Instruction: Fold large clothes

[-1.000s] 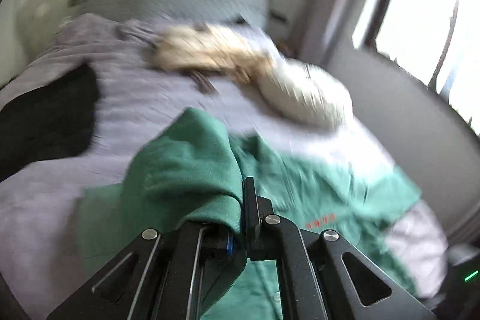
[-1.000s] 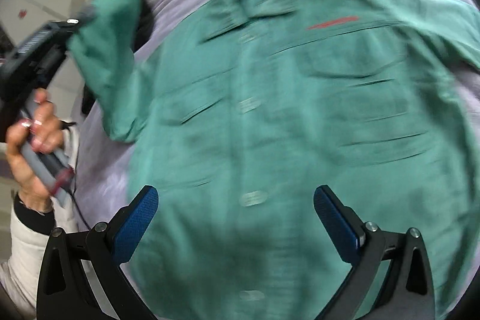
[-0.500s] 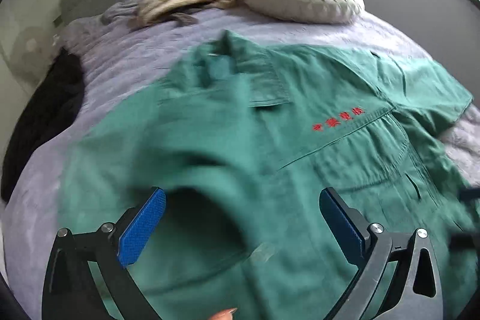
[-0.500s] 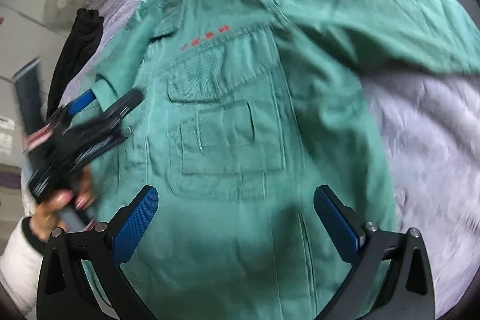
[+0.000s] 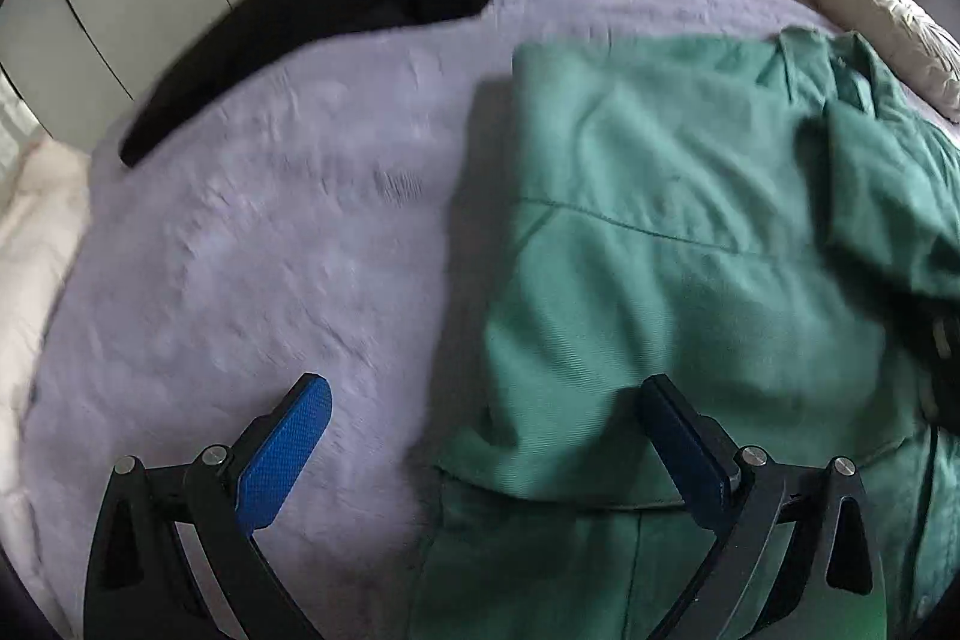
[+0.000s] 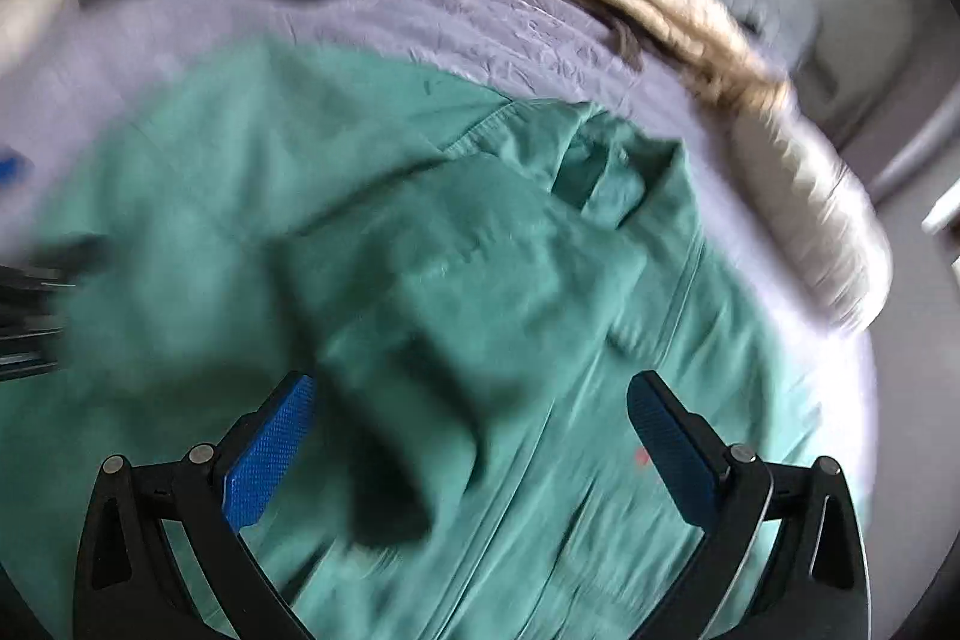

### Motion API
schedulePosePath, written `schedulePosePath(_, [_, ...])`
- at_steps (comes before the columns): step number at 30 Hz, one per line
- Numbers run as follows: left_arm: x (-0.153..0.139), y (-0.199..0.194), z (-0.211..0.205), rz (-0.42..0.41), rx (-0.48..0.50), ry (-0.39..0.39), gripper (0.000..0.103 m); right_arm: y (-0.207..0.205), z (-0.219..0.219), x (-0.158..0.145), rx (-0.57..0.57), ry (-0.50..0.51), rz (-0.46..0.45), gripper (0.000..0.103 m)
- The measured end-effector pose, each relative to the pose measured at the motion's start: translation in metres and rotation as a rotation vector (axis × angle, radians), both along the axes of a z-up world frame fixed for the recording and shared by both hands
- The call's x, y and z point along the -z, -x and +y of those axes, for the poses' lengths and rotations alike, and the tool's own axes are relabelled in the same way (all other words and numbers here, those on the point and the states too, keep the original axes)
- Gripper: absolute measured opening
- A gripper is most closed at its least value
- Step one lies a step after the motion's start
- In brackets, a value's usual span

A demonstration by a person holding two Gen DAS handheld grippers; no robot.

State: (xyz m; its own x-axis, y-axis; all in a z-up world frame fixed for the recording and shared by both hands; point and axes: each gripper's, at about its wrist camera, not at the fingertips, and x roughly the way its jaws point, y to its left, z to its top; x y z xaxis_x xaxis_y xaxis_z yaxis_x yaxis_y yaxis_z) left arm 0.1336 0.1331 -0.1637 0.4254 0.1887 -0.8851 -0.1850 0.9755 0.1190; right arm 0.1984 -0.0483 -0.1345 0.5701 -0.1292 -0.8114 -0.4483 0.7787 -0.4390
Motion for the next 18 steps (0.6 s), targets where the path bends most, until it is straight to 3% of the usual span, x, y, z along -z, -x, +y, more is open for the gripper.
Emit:
schedulePosePath(1, [0.004,0.001,0.001,0.001,-0.005,0.013,0.103,-0.005,0.001,0.009,-0.001,0.081,-0.044,0.055])
schedulePosePath(2, [0.006,0.003,0.001,-0.002,-0.008,0.023,0.103,-0.011,-0.004,0.008,0.007,0.082,-0.063,0.004])
schedulePosePath(3, [0.008,0.003,0.002,-0.005,-0.006,0.032,0.103,-0.019,-0.015,0.003,0.056,0.035,-0.052,0.007])
schedulePosePath(4, [0.009,0.003,0.002,-0.01,0.001,0.04,0.103,-0.026,-0.035,-0.008,0.131,-0.087,-0.031,0.008])
schedulePosePath(6, [0.011,0.006,0.001,-0.017,0.021,0.045,0.103,-0.038,-0.097,-0.027,0.318,-0.515,0.052,0.024])
schedulePosePath(7, [0.011,0.005,0.0,-0.015,0.023,0.038,0.103,-0.04,-0.125,-0.028,0.415,-0.68,0.084,0.047])
schedulePosePath(8, [0.011,0.005,0.0,-0.011,0.025,0.034,0.103,-0.039,-0.158,-0.022,0.536,-0.845,0.118,0.063])
schedulePosePath(12, [0.004,0.0,0.004,0.023,0.036,0.062,0.103,-0.024,-0.231,0.012,0.828,-1.256,0.21,0.066])
schedulePosePath(14, [-0.009,-0.002,0.007,0.025,0.071,0.082,0.103,-0.009,-0.259,0.027,0.947,-1.433,0.211,0.066])
schedulePosePath(16, [-0.03,-0.002,0.014,-0.012,0.107,0.109,0.103,0.002,-0.279,0.033,1.025,-1.542,0.213,0.067])
schedulePosePath(18, [-0.045,-0.009,0.021,-0.042,0.131,0.132,0.103,0.011,-0.286,0.029,1.049,-1.56,0.22,0.068])
